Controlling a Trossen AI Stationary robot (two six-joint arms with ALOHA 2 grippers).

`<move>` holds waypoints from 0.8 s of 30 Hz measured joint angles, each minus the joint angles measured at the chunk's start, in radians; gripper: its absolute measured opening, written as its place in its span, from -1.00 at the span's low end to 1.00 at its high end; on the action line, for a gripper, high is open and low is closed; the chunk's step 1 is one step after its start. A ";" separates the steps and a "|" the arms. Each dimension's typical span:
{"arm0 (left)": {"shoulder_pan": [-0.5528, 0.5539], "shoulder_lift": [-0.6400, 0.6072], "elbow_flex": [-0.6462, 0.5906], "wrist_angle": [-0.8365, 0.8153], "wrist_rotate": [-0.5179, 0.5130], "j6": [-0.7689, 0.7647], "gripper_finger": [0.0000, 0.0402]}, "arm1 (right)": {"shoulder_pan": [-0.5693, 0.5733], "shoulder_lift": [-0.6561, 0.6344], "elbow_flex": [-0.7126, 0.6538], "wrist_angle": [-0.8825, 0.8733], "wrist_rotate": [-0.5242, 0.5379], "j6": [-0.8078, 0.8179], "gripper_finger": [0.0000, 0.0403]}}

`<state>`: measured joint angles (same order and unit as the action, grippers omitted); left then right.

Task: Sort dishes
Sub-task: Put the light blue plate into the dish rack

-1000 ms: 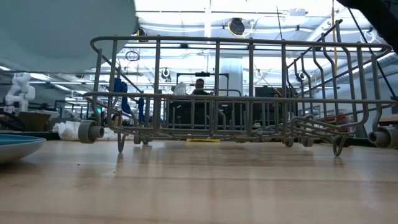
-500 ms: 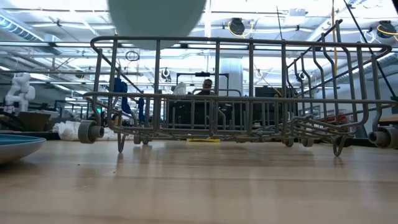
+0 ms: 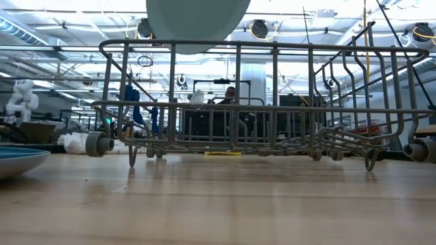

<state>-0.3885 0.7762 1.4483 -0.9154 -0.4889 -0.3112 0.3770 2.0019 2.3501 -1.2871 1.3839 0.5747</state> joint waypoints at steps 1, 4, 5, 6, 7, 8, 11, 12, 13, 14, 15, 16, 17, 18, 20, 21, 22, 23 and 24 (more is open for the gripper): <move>0.000 0.011 0.000 0.000 0.000 -0.020 -0.04 | 0.008 0.008 0.000 -0.004 0.012 0.019 -0.99; 0.000 0.042 0.000 -0.001 -0.020 -0.053 -0.04 | 0.032 0.041 0.002 -0.014 0.050 0.059 -0.99; 0.000 0.050 0.000 -0.001 -0.036 -0.065 -0.04 | 0.040 0.055 0.001 -0.018 0.056 0.070 -0.99; 0.000 0.058 0.000 0.000 -0.052 -0.075 -0.04 | 0.046 0.069 0.001 -0.020 0.058 0.078 -0.99; 0.000 0.063 0.000 0.003 -0.071 -0.086 -0.04 | 0.053 0.083 0.001 -0.022 0.064 0.085 -0.99; 0.000 0.070 0.000 0.007 -0.088 -0.099 -0.04 | 0.060 0.095 0.001 -0.025 0.074 0.091 -0.99; 0.000 0.089 0.000 0.040 -0.121 -0.134 -0.04 | 0.082 0.130 0.001 -0.026 0.115 0.095 -0.99; 0.000 0.095 0.000 0.049 -0.120 -0.158 -0.04 | 0.089 0.141 0.001 -0.026 0.126 0.094 -0.99; 0.000 0.101 0.000 0.067 -0.118 -0.184 -0.04 | 0.096 0.152 0.001 -0.026 0.135 0.094 -0.99; 0.000 0.110 0.000 0.083 -0.113 -0.206 -0.04 | 0.103 0.159 0.001 -0.027 0.154 0.088 -0.99; 0.000 0.120 0.000 0.091 -0.102 -0.220 -0.04 | 0.110 0.161 -0.001 -0.027 0.170 0.076 -0.99; 0.000 0.129 0.000 0.091 -0.083 -0.222 -0.04 | 0.116 0.161 -0.001 -0.026 0.180 0.058 -0.99; 0.000 0.137 0.000 0.087 -0.059 -0.211 -0.04 | 0.120 0.159 0.000 -0.024 0.188 0.048 -0.99; 0.000 0.146 0.000 0.074 -0.037 -0.190 -0.04 | 0.124 0.155 0.000 -0.024 0.191 0.047 -0.99; 0.000 0.167 0.000 0.029 -0.019 -0.131 -0.04 | 0.129 0.151 0.000 -0.025 0.191 0.049 -0.99; 0.000 0.179 0.000 0.018 -0.016 -0.097 -0.04 | 0.130 0.151 0.000 -0.024 0.191 0.049 -0.99; -0.001 0.191 0.000 0.007 -0.015 -0.068 -0.04 | 0.131 0.151 0.000 -0.025 0.189 0.049 -0.99; -0.005 0.201 -0.001 0.000 -0.014 -0.043 -0.04 | 0.132 0.151 0.000 -0.025 0.188 0.049 -0.99; -0.010 0.209 -0.001 -0.001 -0.013 -0.017 -0.04 | 0.132 0.151 0.000 -0.024 0.188 0.050 -0.99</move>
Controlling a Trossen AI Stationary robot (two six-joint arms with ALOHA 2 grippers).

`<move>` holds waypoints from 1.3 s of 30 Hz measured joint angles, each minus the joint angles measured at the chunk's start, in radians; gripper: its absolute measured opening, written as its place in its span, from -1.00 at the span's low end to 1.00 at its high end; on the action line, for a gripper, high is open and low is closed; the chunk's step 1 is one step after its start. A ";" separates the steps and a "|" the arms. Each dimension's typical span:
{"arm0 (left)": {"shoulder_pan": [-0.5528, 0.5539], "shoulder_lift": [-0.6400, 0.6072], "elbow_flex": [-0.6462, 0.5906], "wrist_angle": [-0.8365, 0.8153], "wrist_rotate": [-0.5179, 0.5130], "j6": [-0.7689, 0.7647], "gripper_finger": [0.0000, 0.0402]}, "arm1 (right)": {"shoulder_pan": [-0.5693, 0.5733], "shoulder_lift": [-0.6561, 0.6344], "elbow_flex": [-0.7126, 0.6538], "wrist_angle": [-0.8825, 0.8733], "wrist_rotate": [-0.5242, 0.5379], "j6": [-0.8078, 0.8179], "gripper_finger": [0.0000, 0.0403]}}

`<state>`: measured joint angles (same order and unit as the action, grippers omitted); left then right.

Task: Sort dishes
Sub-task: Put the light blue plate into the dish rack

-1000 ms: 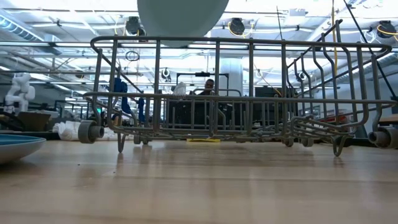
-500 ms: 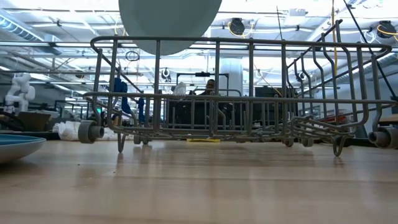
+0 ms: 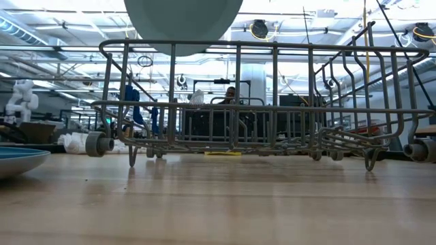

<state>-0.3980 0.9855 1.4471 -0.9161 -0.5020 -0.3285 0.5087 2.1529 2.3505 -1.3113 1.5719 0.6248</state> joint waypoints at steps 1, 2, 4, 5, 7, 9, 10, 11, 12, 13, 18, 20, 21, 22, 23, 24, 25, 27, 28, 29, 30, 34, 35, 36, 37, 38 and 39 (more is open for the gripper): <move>-0.003 0.007 0.000 0.003 0.001 0.027 -0.04 | 0.000 0.000 0.000 0.000 0.001 0.003 -0.99; -0.005 0.013 0.000 0.010 0.001 0.054 -0.04 | 0.000 0.000 0.000 0.000 0.001 0.007 -0.99; -0.005 0.022 0.000 0.019 0.001 0.097 -0.04 | 0.001 0.000 0.000 0.000 0.000 0.010 -0.99; -0.005 0.027 0.000 0.015 -0.004 0.110 -0.04 | 0.002 0.000 0.000 0.000 0.000 0.010 -0.99; -0.005 0.031 0.000 0.007 -0.044 0.131 -0.04 | 0.002 0.000 0.000 0.000 0.000 0.013 -0.99; -0.005 0.028 0.000 0.006 -0.085 0.147 -0.04 | 0.002 0.000 0.000 0.001 0.001 0.019 -0.99; -0.005 0.025 0.000 0.007 -0.091 0.156 -0.04 | 0.002 0.000 0.000 0.001 0.001 0.019 -0.99; -0.008 0.021 0.000 0.013 -0.091 0.162 -0.04 | 0.002 0.000 0.000 0.001 0.001 0.019 -0.99; -0.014 0.015 0.000 0.019 -0.089 0.172 -0.04 | 0.002 0.000 0.000 0.001 0.001 0.019 -0.99; -0.022 0.010 0.000 0.020 -0.082 0.185 -0.04 | 0.001 0.000 0.000 0.000 0.000 0.019 -0.99; -0.067 -0.022 0.003 0.016 -0.014 0.266 -0.04 | 0.002 0.000 0.000 -0.002 -0.003 0.019 -0.99; -0.082 -0.026 0.017 0.009 -0.007 0.290 -0.04 | 0.002 0.000 0.000 -0.002 -0.007 0.019 -0.99; -0.090 -0.029 0.026 0.003 -0.012 0.311 -0.04 | 0.002 0.000 0.000 -0.002 -0.007 0.019 -0.99; -0.097 -0.032 0.033 -0.010 -0.029 0.334 -0.04 | 0.002 0.000 0.000 -0.002 -0.007 0.019 -0.99; -0.102 -0.035 0.036 -0.019 -0.059 0.349 -0.04 | 0.002 0.000 0.000 -0.002 -0.007 0.019 -0.99; -0.105 -0.037 0.037 -0.027 -0.094 0.366 -0.04 | 0.002 0.000 0.000 -0.002 -0.007 0.019 -0.99; -0.107 -0.038 0.037 -0.041 -0.126 0.382 -0.04 | 0.002 0.000 0.000 -0.002 -0.007 0.019 -0.99; -0.107 -0.033 0.036 -0.090 -0.155 0.408 -0.04 | 0.002 0.000 0.000 -0.002 -0.008 0.019 -0.99; -0.107 -0.026 0.033 -0.104 -0.161 0.416 -0.04 | 0.002 0.000 0.000 -0.002 -0.008 0.019 -0.99; -0.107 -0.017 0.031 -0.114 -0.177 0.422 -0.04 | 0.002 0.000 0.000 -0.001 -0.008 0.019 -0.99; -0.106 -0.006 0.030 -0.123 -0.207 0.424 -0.04 | 0.002 0.000 0.000 0.000 -0.009 0.019 -0.99; -0.106 0.041 0.029 -0.124 -0.332 0.469 -0.04 | 0.002 0.000 0.000 0.001 -0.021 0.019 -0.99; -0.106 0.050 0.029 -0.122 -0.354 0.491 -0.04 | 0.001 0.000 0.000 0.002 -0.030 0.019 -0.99; -0.106 0.059 0.029 -0.122 -0.367 0.510 -0.04 | 0.000 0.000 0.000 0.002 -0.036 0.019 -0.98; -0.106 0.066 0.029 -0.123 -0.370 0.528 -0.04 | 0.000 0.000 0.000 0.005 -0.037 0.019 -0.98; -0.106 0.075 0.029 -0.123 -0.372 0.545 -0.04 | 0.000 0.000 0.000 0.007 -0.036 0.019 -0.98; -0.102 0.086 0.029 -0.123 -0.377 0.552 -0.04 | 0.000 0.000 0.000 0.009 -0.035 0.018 -0.98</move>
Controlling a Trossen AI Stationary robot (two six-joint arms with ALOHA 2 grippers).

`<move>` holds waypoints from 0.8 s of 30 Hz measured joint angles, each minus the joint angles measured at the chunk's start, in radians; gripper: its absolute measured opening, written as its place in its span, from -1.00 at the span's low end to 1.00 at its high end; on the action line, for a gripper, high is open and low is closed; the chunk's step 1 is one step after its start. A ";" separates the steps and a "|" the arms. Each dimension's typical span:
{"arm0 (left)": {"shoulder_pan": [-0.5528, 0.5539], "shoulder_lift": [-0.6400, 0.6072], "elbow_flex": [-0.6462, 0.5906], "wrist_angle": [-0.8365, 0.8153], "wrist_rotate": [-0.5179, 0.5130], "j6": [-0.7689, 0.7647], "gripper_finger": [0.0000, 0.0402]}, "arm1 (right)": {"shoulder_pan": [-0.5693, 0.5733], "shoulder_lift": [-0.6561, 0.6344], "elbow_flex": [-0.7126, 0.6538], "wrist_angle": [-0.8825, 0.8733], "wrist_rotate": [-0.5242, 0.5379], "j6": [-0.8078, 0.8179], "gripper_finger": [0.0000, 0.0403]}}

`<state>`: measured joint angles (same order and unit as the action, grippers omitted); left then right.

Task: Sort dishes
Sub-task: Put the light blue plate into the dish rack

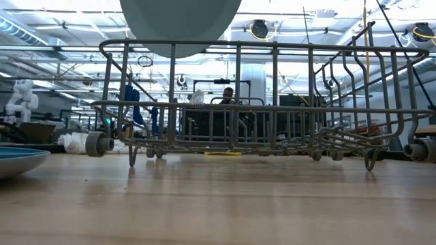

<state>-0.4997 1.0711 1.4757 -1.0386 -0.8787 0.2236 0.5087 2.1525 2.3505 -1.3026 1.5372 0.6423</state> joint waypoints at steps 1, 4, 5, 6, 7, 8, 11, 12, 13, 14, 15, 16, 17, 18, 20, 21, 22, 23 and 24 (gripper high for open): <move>0.005 0.014 0.000 0.000 -0.010 0.003 -0.04 | 0.000 0.000 0.000 0.003 0.001 -0.003 -0.98; 0.026 0.048 0.000 -0.001 -0.046 0.010 -0.05 | 0.000 0.000 0.000 0.003 0.000 -0.007 -0.98; 0.032 0.057 0.000 0.000 -0.054 0.022 -0.05 | 0.000 0.000 0.000 0.004 0.000 -0.007 -0.98; 0.038 0.066 0.000 0.002 -0.067 0.028 -0.06 | 0.000 0.000 0.000 0.004 0.000 -0.008 -0.98; 0.044 0.074 0.000 0.005 -0.089 0.029 -0.09 | 0.002 0.000 0.000 0.006 0.000 -0.010 -0.98; 0.049 0.081 0.000 0.006 -0.109 0.030 -0.13 | 0.002 0.000 0.000 0.009 -0.002 -0.010 -0.98; 0.068 0.097 0.000 0.006 -0.149 0.052 -0.35 | 0.005 0.000 0.000 0.021 0.001 -0.023 -0.98; 0.070 0.098 0.000 0.008 -0.156 0.054 -0.45 | 0.005 0.000 0.000 0.026 0.002 -0.027 -0.98; 0.072 0.099 0.000 0.008 -0.162 0.054 -0.57 | 0.006 0.000 0.000 0.029 0.004 -0.034 -0.98; 0.074 0.099 0.000 0.008 -0.161 0.055 -0.71 | 0.007 0.000 0.000 0.032 0.007 -0.042 -0.98; 0.077 0.098 0.000 0.008 -0.159 0.055 -0.83 | 0.008 0.000 0.000 0.035 0.012 -0.055 -0.98; 0.079 0.097 0.000 0.008 -0.157 0.057 -0.90 | 0.009 0.000 0.000 0.035 0.017 -0.065 -0.97; 0.080 0.097 0.000 0.007 -0.157 0.059 -0.93 | 0.009 -0.001 0.000 0.035 0.018 -0.070 -0.97; 0.080 0.097 0.000 0.007 -0.157 0.071 -0.94 | 0.009 -0.001 0.000 0.036 0.017 -0.073 -0.97; 0.081 0.097 0.000 0.007 -0.159 0.086 -0.96 | 0.009 -0.001 0.000 0.037 0.015 -0.094 -0.97; 0.081 0.097 0.000 0.007 -0.160 0.095 -0.97 | 0.010 -0.001 0.000 0.040 0.009 -0.110 -0.97; 0.081 0.097 0.000 0.007 -0.160 0.104 -0.97 | 0.010 -0.001 0.000 0.043 0.000 -0.129 -0.95; 0.081 0.097 0.000 0.006 -0.160 0.117 -0.98 | 0.011 -0.002 0.000 0.044 -0.011 -0.150 -0.93; 0.081 0.097 0.000 0.004 -0.160 0.130 -0.98 | 0.013 -0.002 0.000 0.044 -0.031 -0.169 -0.90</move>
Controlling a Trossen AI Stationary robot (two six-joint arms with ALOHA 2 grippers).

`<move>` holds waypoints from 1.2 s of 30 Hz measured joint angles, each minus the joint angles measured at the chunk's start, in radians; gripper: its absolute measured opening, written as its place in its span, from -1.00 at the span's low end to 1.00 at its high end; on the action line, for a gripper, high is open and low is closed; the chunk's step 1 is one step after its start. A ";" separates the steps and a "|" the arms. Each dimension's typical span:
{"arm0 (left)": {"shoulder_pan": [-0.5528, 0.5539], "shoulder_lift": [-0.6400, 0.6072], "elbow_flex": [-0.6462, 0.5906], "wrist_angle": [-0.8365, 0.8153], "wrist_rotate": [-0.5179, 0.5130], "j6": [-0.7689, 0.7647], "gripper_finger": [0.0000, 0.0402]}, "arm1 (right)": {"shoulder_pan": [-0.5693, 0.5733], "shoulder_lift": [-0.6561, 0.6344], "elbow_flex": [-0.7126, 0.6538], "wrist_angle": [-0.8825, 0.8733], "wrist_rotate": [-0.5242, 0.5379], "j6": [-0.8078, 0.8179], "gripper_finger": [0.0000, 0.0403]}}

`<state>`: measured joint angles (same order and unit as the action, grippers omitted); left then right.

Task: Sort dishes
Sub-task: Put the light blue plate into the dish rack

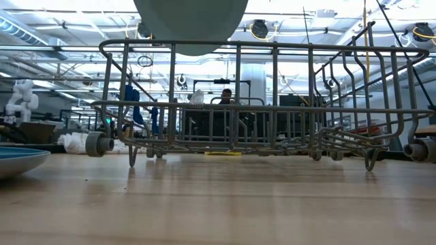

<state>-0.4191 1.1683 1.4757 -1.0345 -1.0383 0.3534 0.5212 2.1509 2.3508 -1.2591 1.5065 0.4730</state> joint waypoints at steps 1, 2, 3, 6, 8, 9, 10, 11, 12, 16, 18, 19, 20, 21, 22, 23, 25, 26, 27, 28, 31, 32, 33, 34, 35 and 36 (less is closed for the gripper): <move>0.000 0.000 0.000 -0.001 0.002 0.013 -0.98 | 0.003 0.000 0.000 0.001 -0.020 -0.018 -0.86; 0.000 0.000 0.000 -0.001 0.006 0.031 -0.98 | 0.007 0.000 0.000 0.004 -0.042 -0.033 -0.81; 0.000 0.000 0.000 -0.001 0.015 0.050 -0.98 | 0.011 0.000 0.000 0.007 -0.064 -0.043 -0.75; 0.001 0.001 -0.001 -0.010 0.027 0.106 -0.99 | 0.027 -0.005 0.000 0.011 -0.131 -0.082 -0.53; 0.003 0.001 -0.001 -0.008 0.033 0.131 -0.99 | 0.037 -0.014 0.000 0.022 -0.176 -0.094 -0.36; 0.002 0.002 -0.001 -0.007 0.033 0.137 -0.99 | 0.041 -0.019 0.000 0.028 -0.186 -0.095 -0.27; 0.002 0.002 -0.001 -0.005 0.035 0.151 -0.99 | 0.047 -0.024 0.001 0.031 -0.194 -0.096 -0.19; 0.002 0.002 -0.001 -0.004 0.043 0.169 -0.99 | 0.052 -0.028 0.001 0.031 -0.216 -0.101 -0.10; 0.002 0.002 -0.001 -0.004 0.058 0.192 -0.99 | 0.057 -0.030 0.001 0.032 -0.244 -0.110 -0.01; 0.002 0.003 -0.001 0.001 0.161 0.297 -1.00 | 0.085 -0.037 0.001 0.047 -0.345 -0.168 0.26; 0.002 0.006 -0.001 0.002 0.228 0.368 -1.00 | 0.102 -0.039 0.001 0.060 -0.365 -0.204 0.33; 0.002 0.010 0.000 0.005 0.260 0.402 -1.00 | 0.110 -0.042 0.000 0.062 -0.363 -0.219 0.35; 0.002 0.015 -0.001 0.010 0.288 0.440 -1.00 | 0.116 -0.044 0.000 0.067 -0.361 -0.229 0.35; 0.002 0.023 -0.001 0.016 0.314 0.477 -1.00 | 0.124 -0.050 0.000 0.071 -0.359 -0.232 0.35; 0.002 0.030 -0.001 0.019 0.339 0.513 -1.00 | 0.131 -0.057 0.000 0.071 -0.356 -0.233 0.35; 0.002 0.038 -0.001 0.025 0.359 0.541 -1.00 | 0.137 -0.065 0.000 0.071 -0.350 -0.231 0.34; 0.008 0.056 0.000 0.044 0.389 0.588 -1.00 | 0.153 -0.080 0.000 0.071 -0.321 -0.227 0.31; 0.014 0.065 0.000 0.045 0.399 0.608 -1.00 | 0.161 -0.085 0.001 0.071 -0.304 -0.226 0.30; 0.022 0.074 0.000 0.041 0.409 0.627 -1.00 | 0.169 -0.088 0.000 0.071 -0.290 -0.226 0.29; 0.029 0.082 0.000 0.037 0.424 0.645 -1.00 | 0.179 -0.090 0.000 0.071 -0.275 -0.225 0.28; 0.059 0.101 0.003 0.027 0.490 0.710 -1.00 | 0.206 -0.095 0.000 0.070 -0.241 -0.224 0.27; 0.068 0.108 0.007 0.017 0.506 0.733 -1.00 | 0.214 -0.096 0.000 0.067 -0.231 -0.224 0.27; 0.077 0.114 0.012 0.011 0.517 0.752 -1.00 | 0.219 -0.097 0.000 0.066 -0.220 -0.224 0.27; 0.085 0.120 0.022 0.002 0.523 0.770 -1.00 | 0.222 -0.097 0.000 0.064 -0.215 -0.224 0.27; 0.094 0.124 0.031 -0.011 0.527 0.784 -1.00 | 0.224 -0.097 0.000 0.062 -0.211 -0.224 0.27; 0.104 0.126 0.041 -0.033 0.528 0.790 -1.00 | 0.226 -0.097 0.000 0.059 -0.204 -0.223 0.27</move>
<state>-0.3148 1.2942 1.5169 -1.0672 -0.5104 1.1436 0.7476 2.0537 2.3512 -1.1999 1.3027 0.2498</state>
